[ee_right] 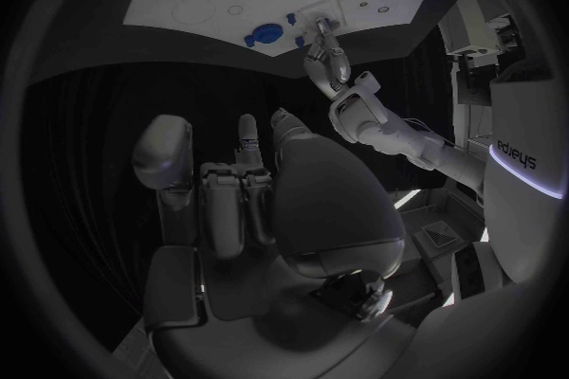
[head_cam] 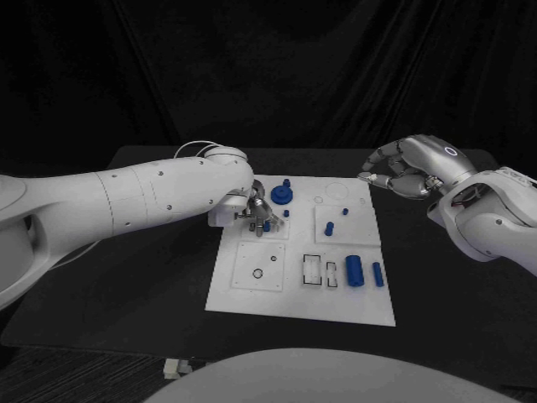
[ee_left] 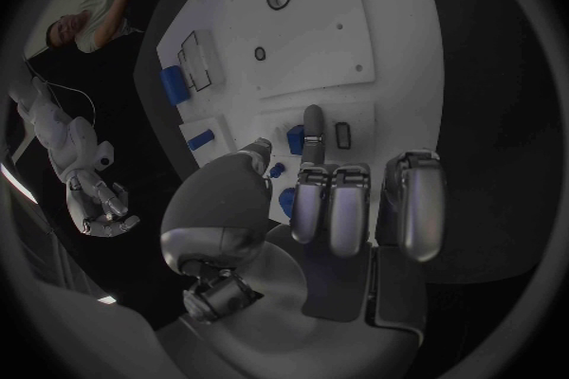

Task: Assemble the parts on the task board

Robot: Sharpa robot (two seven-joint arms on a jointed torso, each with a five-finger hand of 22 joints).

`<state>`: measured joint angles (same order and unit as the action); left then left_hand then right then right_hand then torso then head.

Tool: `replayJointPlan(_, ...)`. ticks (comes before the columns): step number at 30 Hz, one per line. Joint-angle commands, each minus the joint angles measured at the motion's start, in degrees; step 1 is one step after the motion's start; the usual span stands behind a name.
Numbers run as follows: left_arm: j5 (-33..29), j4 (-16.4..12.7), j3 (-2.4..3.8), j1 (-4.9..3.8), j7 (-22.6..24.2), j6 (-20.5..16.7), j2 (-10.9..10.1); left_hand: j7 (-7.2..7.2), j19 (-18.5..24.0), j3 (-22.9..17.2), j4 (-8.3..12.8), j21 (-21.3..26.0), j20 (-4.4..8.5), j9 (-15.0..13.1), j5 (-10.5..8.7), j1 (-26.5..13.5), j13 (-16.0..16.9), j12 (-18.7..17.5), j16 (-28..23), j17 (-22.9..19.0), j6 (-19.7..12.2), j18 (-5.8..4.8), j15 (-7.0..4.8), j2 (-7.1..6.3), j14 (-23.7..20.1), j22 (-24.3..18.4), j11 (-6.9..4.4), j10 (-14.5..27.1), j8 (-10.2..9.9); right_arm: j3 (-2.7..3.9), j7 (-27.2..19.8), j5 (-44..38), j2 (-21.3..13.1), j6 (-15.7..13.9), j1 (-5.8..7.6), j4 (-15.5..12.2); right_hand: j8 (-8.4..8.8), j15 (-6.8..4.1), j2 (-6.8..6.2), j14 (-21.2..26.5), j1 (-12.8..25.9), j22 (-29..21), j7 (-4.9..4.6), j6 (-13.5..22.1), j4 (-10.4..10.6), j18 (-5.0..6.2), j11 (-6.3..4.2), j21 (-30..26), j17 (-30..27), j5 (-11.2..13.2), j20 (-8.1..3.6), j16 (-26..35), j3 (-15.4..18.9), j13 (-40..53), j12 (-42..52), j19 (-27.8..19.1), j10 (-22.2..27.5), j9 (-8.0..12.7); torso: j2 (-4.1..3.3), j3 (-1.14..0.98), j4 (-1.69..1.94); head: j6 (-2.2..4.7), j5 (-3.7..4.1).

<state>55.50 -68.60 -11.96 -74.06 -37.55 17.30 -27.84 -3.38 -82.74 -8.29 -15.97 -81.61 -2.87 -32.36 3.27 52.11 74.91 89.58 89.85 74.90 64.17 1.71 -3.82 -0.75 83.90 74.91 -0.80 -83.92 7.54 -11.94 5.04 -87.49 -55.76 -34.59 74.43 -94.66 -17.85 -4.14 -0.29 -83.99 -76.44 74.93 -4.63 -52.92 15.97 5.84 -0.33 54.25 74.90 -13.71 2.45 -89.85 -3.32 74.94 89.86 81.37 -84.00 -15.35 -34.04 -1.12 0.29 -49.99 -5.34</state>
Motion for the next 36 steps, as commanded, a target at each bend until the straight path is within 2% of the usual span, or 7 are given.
replayJointPlan(1,-0.1,0.1,-0.23,0.54,0.1,0.7,0.0,-0.24,0.4,0.6,-0.1,0.4,-0.20,0.1,-0.22,-0.8,14.5,-0.3,0.1,15.1,-0.6,1.10,0.44,0.26,6.1,7.5,0.31,-5.5,-0.3,0.04,0.8,-0.1,-0.1,0.1,-0.14,-0.1,-0.09,0.46,0.62,-5.9,0.1,6.7,-0.17,-0.2,0.1,0.32,0.32,-0.4,14.8,0.0,0.08,0.1,0.2,15.1,0.1,-0.2,-6.0,0.0,0.02,0.01,0.02,-0.01,-0.04)
replayJointPlan(12,-0.1,-4.3,-0.19,-0.26,2.2,-6.8,-3.6,-0.08,0.0,3.7,-0.6,0.2,-0.19,-0.3,-0.29,-2.8,14.6,-0.2,0.1,15.1,0.0,1.01,0.39,0.60,6.1,7.9,0.22,-5.6,-0.1,0.04,0.7,-0.1,-0.3,0.1,-0.29,0.1,-0.09,0.47,0.62,-5.9,0.2,6.7,-0.18,-0.2,0.2,0.32,0.34,-0.4,14.8,-0.1,0.10,0.1,0.2,15.1,0.1,-0.2,-6.0,0.0,-0.03,0.01,0.01,-0.01,0.08)
replayJointPlan(22,-0.1,-6.8,-0.16,-7.85,-1.2,0.1,-7.1,0.51,-0.3,5.8,-0.5,0.2,0.12,-2.6,1.96,0.6,15.0,0.4,0.1,15.1,0.8,0.96,0.04,1.12,6.1,8.3,-0.25,-6.0,2.1,0.04,0.2,0.4,-0.9,-0.4,-0.32,-0.7,-0.09,0.48,0.65,-6.0,0.2,6.7,-0.18,-0.2,0.2,0.29,0.35,-0.3,14.9,-0.1,0.10,0.0,0.2,15.1,0.1,-0.1,-6.0,0.0,0.09,0.07,0.03,-0.01,0.49)
replayJointPlan(25,-0.1,-6.5,-0.16,-9.00,-1.3,1.5,-7.6,1.04,-0.5,7.8,-0.5,0.1,0.48,-7.4,2.32,2.4,15.1,0.4,0.1,15.1,0.1,0.91,-0.35,1.82,6.1,8.6,-0.75,-6.1,5.7,0.04,0.2,0.4,-1.0,-0.4,-0.33,-0.8,-0.09,0.48,0.66,-6.0,0.2,6.7,-0.18,-0.2,0.2,0.29,0.34,-0.3,14.9,-0.1,0.10,0.0,0.2,15.1,0.1,-0.1,-6.0,0.0,0.14,0.09,0.00,-0.01,0.51)
replayJointPlan(26,0.0,-6.1,-0.16,-9.22,-1.1,1.8,-7.5,1.39,-0.6,9.6,-0.5,0.2,0.80,-14.1,2.57,3.6,15.1,0.4,0.1,15.1,-2.6,0.88,-0.63,2.59,6.1,8.8,-1.06,-6.1,10.4,0.04,0.2,0.4,-1.0,-0.4,-0.33,-0.8,-0.09,0.48,0.66,-6.0,0.2,6.7,-0.18,-0.2,0.2,0.29,0.34,-0.3,14.9,-0.1,0.10,0.0,0.2,15.1,0.1,-0.1,-6.0,0.0,0.14,0.08,0.03,-0.01,0.41)
replayJointPlan(30,0.0,-2.8,-0.16,-9.77,0.4,2.9,-6.1,1.75,-0.7,12.5,-1.1,0.5,1.21,-27.8,2.94,5.0,15.1,0.4,0.1,15.1,-9.0,0.97,-0.51,3.75,6.1,9.1,-1.27,-6.1,20.2,0.04,0.1,0.4,-1.1,-0.4,-0.33,-1.2,-0.09,0.48,0.69,-6.0,0.2,6.7,-0.19,-0.2,0.2,0.30,0.35,-0.3,15.0,-0.1,0.10,-0.1,0.2,15.1,0.1,-0.1,-6.0,0.0,0.09,0.00,0.06,-0.01,-0.10)
replayJointPlan(36,0.0,3.5,-0.17,-8.71,2.3,4.3,-2.6,1.37,-0.5,13.3,-0.4,0.9,0.84,-31.1,3.59,6.7,14.9,0.2,0.1,15.1,-12.1,0.97,-0.64,4.15,6.1,9.1,-0.99,-5.9,21.4,0.04,0.0,0.5,-0.9,0.0,-0.38,-1.8,-0.08,0.48,0.70,-6.0,0.2,6.7,-0.19,-0.2,0.2,0.30,0.35,-0.3,14.9,-0.1,0.11,0.0,0.2,15.1,0.1,-0.1,-6.0,0.0,0.07,0.01,0.03,-0.01,0.08)
